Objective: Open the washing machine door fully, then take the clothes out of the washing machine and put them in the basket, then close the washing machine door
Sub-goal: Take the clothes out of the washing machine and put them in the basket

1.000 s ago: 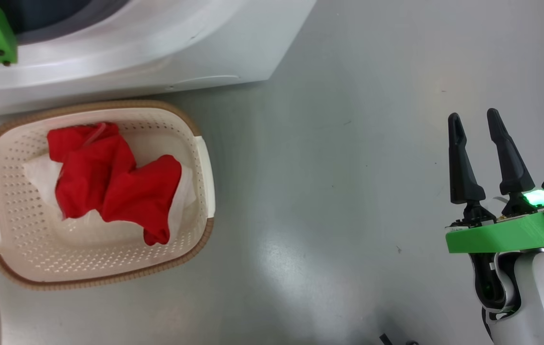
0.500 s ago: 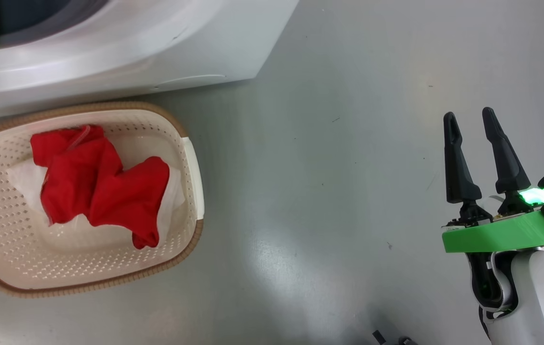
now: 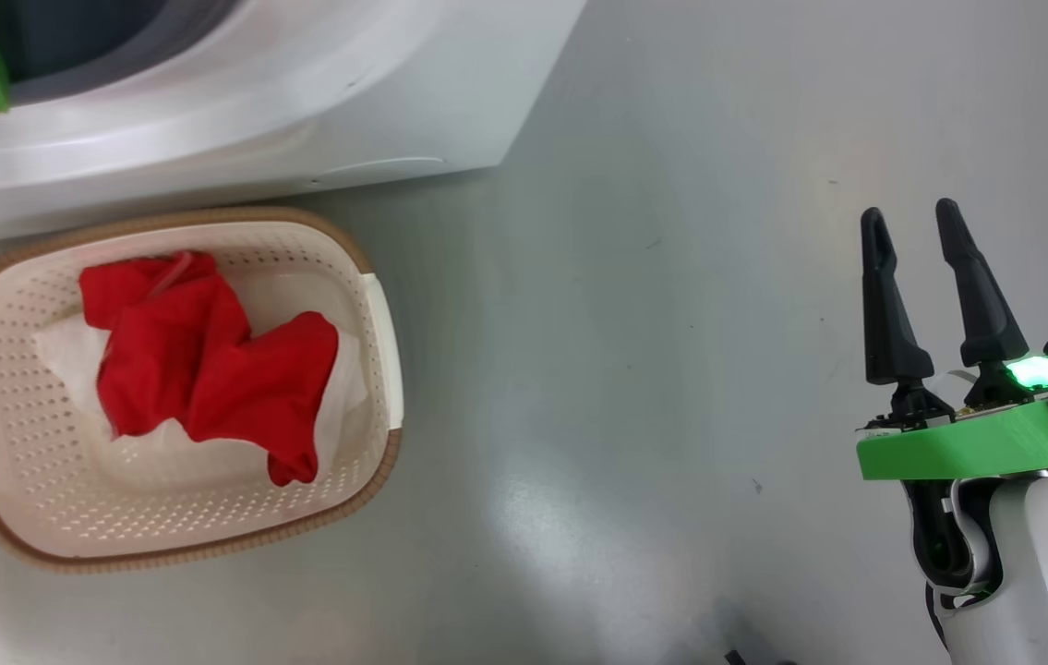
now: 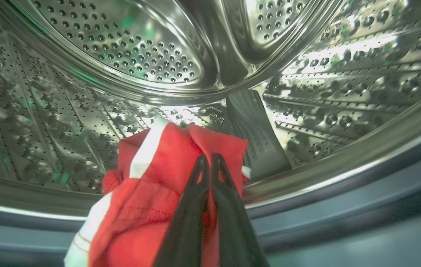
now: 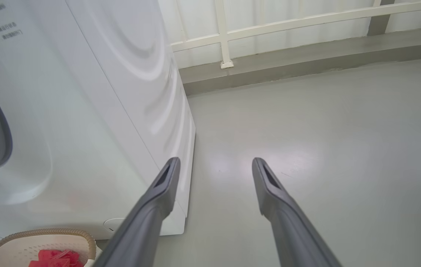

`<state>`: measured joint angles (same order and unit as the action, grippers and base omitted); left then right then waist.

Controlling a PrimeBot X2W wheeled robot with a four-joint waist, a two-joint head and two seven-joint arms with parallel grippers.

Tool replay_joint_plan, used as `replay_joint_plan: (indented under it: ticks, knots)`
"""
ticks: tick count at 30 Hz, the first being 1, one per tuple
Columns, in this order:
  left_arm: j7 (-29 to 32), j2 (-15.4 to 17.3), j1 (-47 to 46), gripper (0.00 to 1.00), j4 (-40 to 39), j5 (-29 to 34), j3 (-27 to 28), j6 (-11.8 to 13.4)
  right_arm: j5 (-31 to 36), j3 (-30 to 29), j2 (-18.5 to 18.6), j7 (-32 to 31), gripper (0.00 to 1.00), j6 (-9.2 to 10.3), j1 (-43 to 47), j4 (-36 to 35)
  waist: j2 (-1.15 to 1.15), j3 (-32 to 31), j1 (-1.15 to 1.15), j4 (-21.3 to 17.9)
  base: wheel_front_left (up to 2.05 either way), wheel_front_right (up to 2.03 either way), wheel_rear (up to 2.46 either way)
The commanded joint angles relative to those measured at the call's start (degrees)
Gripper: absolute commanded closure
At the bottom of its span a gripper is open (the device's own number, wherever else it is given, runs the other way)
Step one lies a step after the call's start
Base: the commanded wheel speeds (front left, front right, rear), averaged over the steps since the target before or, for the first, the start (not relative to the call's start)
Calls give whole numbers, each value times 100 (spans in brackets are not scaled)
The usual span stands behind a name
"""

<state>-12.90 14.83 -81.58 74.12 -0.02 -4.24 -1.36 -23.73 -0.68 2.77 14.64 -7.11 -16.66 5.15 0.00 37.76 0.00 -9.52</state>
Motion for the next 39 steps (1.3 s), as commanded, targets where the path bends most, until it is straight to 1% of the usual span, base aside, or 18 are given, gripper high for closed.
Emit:
replay_joint_plan:
  ticks: [1, 3, 4, 8, 12, 16, 17, 29, 33, 39]
  knots:
    - [-106, 178, 25, 100, -173, -103, 96, -34, 2, 85, 10, 36, 0, -37, 121, -132, 0, -59, 0, 70, 0, 0, 0]
    - [-175, 96, 142, 100, -312, -249, 191, -85, 24, 45, 10, 36, 0, -37, 141, -130, 0, -114, 0, 138, 0, 0, 0]
    - [-201, 35, 291, 100, -561, -413, 315, -121, 45, 20, 10, 36, 0, -37, 163, -132, 0, -170, 0, 202, 0, 0, 0]
    - [-207, -107, 854, 100, -1560, -743, 636, -158, 92, -27, 10, 36, 0, -37, 224, -129, 0, -313, 0, 322, 0, 0, 0]
    - [-208, -276, 1453, 100, -2487, -884, 854, -215, 144, -54, 10, 36, 0, -37, 306, -117, 0, -460, 0, 426, 0, 0, 0]
    - [-208, -457, 2005, 100, -3397, -926, 1065, -271, 173, -83, 10, 36, 0, -37, 390, -131, 0, -570, 0, 498, 0, 0, 0]
    - [-208, -457, 2005, 100, -3397, -926, 1065, -271, 173, -83, 10, 36, 0, -37, 390, -131, 0, -570, 0, 498, 0, 0, 0]
    - [-209, -1018, 3350, 100, -5853, -929, 1660, -508, 220, -166, 10, 36, 0, -37, 603, -156, 0, -778, 0, 630, 0, 0, 0]
    - [-209, -1125, 3710, 100, -6563, -942, 1735, -549, 236, -207, 10, 36, 0, -37, 648, -167, 0, -813, 0, 675, 0, 0, 0]
    - [-209, -1184, 4152, 100, -7445, -981, 1756, -576, 249, -226, 10, 36, 0, -37, 655, -185, 0, -812, 0, 720, 0, 0, 0]
